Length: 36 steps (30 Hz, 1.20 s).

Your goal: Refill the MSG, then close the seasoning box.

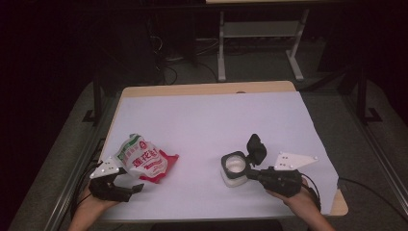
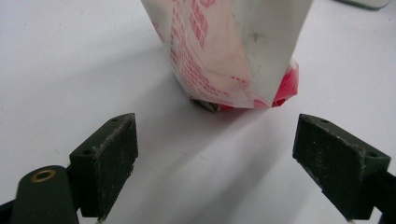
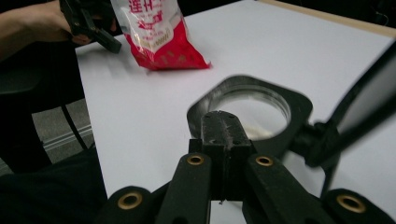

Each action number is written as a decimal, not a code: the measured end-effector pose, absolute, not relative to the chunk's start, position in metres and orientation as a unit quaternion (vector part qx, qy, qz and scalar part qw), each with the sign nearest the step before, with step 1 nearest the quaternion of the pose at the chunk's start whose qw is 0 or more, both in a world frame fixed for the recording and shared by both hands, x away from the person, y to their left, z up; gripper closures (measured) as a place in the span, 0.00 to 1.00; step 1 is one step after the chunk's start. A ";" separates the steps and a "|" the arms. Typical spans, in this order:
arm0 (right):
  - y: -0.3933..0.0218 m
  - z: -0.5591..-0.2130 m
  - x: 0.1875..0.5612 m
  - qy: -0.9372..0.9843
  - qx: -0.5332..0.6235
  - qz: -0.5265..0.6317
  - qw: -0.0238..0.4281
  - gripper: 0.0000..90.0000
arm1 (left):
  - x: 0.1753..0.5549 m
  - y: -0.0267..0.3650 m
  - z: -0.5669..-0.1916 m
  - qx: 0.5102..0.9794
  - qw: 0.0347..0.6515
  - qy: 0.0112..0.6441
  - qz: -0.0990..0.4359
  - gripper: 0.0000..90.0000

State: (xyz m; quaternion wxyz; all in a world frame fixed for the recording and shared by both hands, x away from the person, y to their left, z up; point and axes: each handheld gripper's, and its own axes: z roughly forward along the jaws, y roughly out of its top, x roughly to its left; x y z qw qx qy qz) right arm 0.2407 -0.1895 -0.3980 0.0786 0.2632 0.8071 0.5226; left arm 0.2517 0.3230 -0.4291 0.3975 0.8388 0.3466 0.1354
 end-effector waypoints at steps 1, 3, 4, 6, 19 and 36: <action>-0.192 -0.400 0.240 0.807 0.265 0.522 0.079 1.00 | 0.252 0.323 -0.430 0.839 0.397 0.346 0.135 0.15; -0.198 -0.402 0.238 0.805 0.272 0.521 0.081 1.00 | 0.253 0.323 -0.431 0.840 0.396 0.347 0.135 0.15; -0.200 -0.402 0.238 0.806 0.273 0.519 0.083 1.00 | 0.253 0.323 -0.432 0.841 0.394 0.346 0.134 0.15; -0.205 -0.403 0.238 0.803 0.278 0.520 0.086 1.00 | 0.253 0.323 -0.432 0.841 0.392 0.347 0.134 0.15; -0.230 -0.407 0.243 0.797 0.306 0.510 0.109 1.00 | 0.252 0.326 -0.434 0.838 0.395 0.352 0.133 0.15; -0.236 -0.396 0.282 0.778 0.339 0.512 0.136 1.00 | 0.252 0.324 -0.437 0.839 0.398 0.349 0.126 0.15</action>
